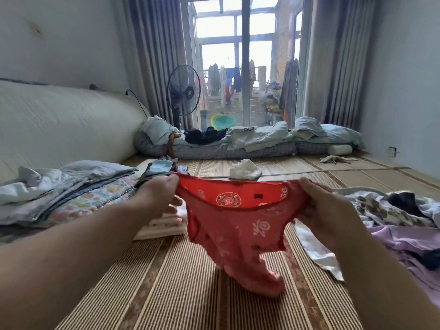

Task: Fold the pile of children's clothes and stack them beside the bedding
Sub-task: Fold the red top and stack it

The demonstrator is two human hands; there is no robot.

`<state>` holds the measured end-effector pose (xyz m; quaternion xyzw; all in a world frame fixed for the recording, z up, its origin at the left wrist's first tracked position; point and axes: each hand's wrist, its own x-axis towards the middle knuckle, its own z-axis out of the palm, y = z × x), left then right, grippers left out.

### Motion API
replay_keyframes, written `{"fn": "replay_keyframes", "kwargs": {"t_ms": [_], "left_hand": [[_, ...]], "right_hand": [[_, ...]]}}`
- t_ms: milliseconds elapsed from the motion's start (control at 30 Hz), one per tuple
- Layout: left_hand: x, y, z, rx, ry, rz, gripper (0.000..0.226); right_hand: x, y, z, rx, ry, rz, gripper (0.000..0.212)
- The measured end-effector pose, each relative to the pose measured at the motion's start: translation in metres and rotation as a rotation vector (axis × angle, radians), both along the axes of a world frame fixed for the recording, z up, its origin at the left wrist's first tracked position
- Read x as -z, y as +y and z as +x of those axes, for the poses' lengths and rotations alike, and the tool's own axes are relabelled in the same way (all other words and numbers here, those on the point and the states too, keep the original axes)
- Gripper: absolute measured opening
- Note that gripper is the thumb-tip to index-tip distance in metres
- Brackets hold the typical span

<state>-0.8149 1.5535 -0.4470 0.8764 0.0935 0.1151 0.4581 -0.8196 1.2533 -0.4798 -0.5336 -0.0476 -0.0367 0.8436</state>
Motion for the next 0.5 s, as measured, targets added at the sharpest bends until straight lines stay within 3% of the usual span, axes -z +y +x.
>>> {"fn": "replay_keyframes", "kwargs": {"t_ms": [100, 267, 400, 500], "left_hand": [[-0.041, 0.0, -0.002, 0.059, -0.008, -0.4, 0.032], [-0.078, 0.006, -0.008, 0.235, -0.05, -0.708, 0.036], [-0.084, 0.013, -0.013, 0.235, 0.004, -0.646, 0.038], [-0.083, 0.02, -0.02, 0.227, 0.061, -0.55, 0.026]], "right_hand": [[-0.037, 0.013, 0.004, -0.02, -0.053, -0.009, 0.014], [-0.104, 0.023, 0.009, -0.046, -0.14, -0.054, 0.013], [-0.134, 0.028, 0.002, 0.025, -0.171, -0.2, 0.012], [-0.145, 0.031, -0.003, 0.074, -0.174, -0.258, 0.012]]}}
